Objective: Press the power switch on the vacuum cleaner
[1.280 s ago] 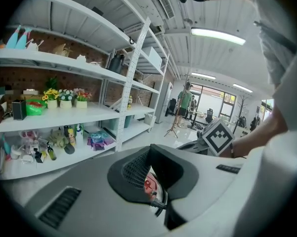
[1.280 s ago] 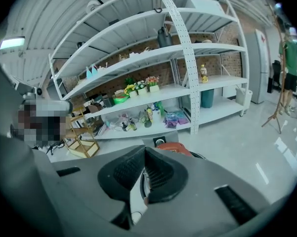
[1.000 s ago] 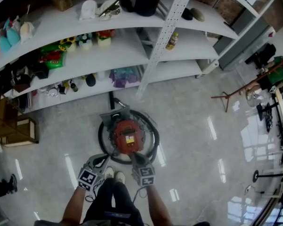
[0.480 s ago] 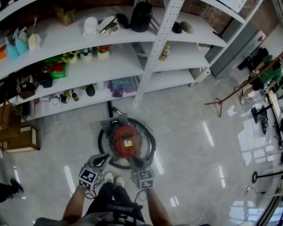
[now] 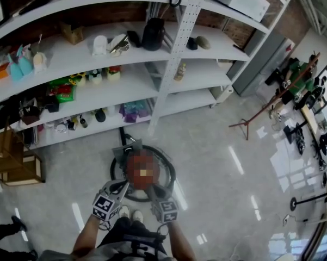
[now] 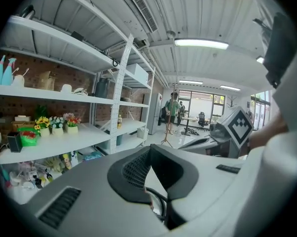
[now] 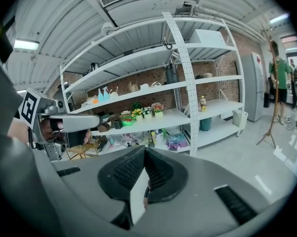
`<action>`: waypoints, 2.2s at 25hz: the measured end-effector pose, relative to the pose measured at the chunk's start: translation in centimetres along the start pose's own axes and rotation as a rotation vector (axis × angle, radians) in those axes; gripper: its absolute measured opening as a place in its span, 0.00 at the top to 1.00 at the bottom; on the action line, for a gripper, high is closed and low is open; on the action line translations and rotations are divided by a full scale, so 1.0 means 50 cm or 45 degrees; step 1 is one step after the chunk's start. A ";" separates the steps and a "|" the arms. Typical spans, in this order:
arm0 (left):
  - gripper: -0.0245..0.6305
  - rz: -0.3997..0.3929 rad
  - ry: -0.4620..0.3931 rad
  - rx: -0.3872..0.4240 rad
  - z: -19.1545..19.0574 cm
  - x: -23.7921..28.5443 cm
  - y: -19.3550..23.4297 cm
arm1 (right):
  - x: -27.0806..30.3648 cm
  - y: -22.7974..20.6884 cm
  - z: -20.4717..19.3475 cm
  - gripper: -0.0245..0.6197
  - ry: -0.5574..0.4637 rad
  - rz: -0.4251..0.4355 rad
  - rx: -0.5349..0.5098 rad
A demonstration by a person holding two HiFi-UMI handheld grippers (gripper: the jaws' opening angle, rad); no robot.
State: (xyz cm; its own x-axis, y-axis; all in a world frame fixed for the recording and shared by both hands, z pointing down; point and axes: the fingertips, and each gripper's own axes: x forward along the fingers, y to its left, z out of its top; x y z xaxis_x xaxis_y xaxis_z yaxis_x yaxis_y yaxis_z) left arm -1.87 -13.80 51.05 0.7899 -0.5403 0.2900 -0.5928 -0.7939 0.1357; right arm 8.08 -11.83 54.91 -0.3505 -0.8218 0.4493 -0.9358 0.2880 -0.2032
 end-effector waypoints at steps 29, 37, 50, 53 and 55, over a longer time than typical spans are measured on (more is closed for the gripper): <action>0.95 0.032 -0.102 0.099 0.123 -0.051 -0.023 | -0.102 0.017 0.122 0.95 -0.159 -0.047 -0.031; 0.95 0.065 -0.129 0.107 0.140 -0.065 -0.016 | -0.127 0.003 0.140 0.95 -0.190 -0.074 -0.035; 0.95 0.107 -0.153 0.132 0.164 -0.081 -0.008 | -0.159 -0.007 0.161 0.95 -0.226 -0.093 -0.074; 0.95 0.119 -0.161 0.137 0.171 -0.087 -0.006 | -0.166 -0.007 0.168 0.94 -0.236 -0.091 -0.084; 0.95 0.131 -0.167 0.141 0.176 -0.090 -0.002 | -0.169 -0.007 0.172 0.95 -0.242 -0.091 -0.085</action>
State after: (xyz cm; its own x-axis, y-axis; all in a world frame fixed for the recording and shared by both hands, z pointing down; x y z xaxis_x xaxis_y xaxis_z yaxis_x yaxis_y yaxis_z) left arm -4.00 -13.73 41.41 0.7442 -0.6459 0.1703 -0.6561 -0.7547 0.0050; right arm 11.70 -9.23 43.70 -0.2758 -0.9175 0.2867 -0.9606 0.2525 -0.1161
